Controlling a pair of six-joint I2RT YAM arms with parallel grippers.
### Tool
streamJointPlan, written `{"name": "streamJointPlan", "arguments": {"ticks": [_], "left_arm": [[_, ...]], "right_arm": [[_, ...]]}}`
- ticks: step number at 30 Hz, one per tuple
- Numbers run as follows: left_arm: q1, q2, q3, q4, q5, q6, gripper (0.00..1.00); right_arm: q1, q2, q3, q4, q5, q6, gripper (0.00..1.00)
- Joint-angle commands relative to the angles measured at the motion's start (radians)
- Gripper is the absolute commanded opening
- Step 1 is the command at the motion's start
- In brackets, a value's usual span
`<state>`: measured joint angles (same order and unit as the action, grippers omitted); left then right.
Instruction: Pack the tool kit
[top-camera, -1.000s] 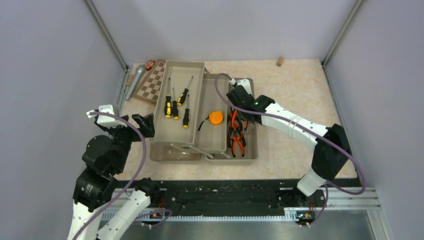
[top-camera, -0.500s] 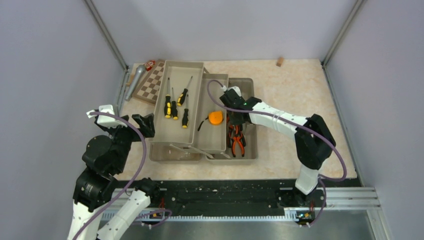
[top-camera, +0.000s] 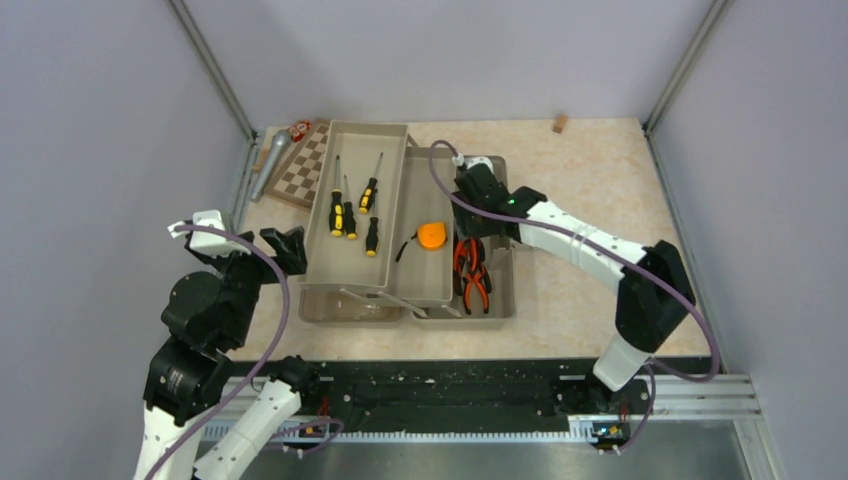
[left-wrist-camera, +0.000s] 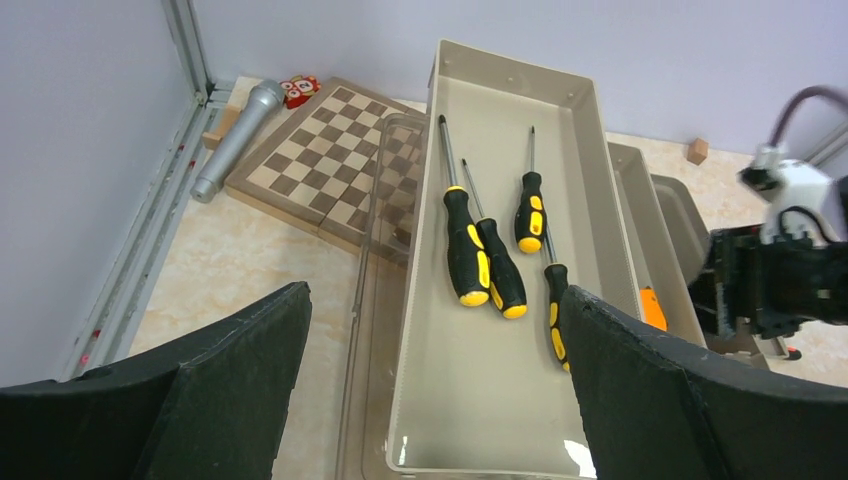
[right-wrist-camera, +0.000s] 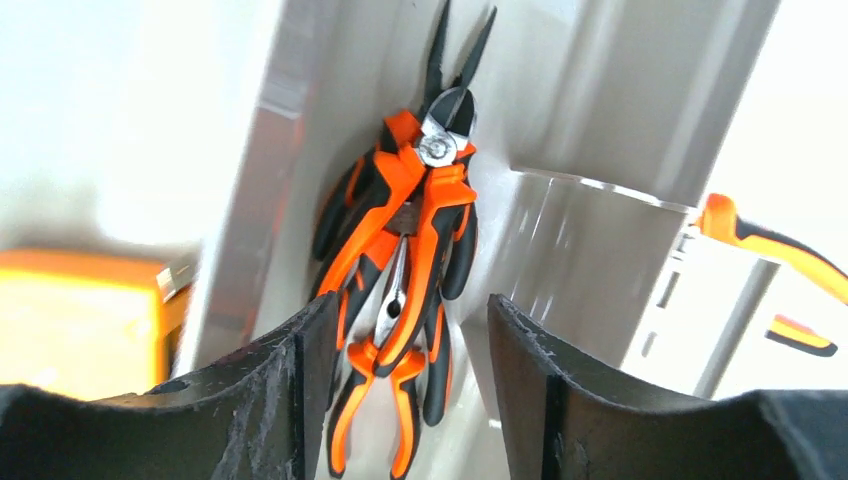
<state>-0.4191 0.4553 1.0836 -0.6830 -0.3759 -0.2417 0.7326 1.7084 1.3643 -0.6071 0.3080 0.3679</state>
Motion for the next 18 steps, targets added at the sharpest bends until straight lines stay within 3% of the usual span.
{"name": "streamJointPlan", "arguments": {"ticks": [1,10,18], "left_arm": [[0.003,-0.011,0.04,0.008,-0.028,-0.016,0.99],[0.002,-0.027,0.04,0.003,-0.048,-0.01,0.99],[0.002,-0.013,0.053,0.01,-0.041,-0.001,0.99]], "right_arm": [[-0.05,-0.185,0.002,0.058,-0.054,-0.045,0.58],[-0.388,-0.396,-0.171,0.1,-0.29,-0.19,0.62],[-0.525,-0.313,-0.309,0.145,-0.37,-0.336,0.6]]}}
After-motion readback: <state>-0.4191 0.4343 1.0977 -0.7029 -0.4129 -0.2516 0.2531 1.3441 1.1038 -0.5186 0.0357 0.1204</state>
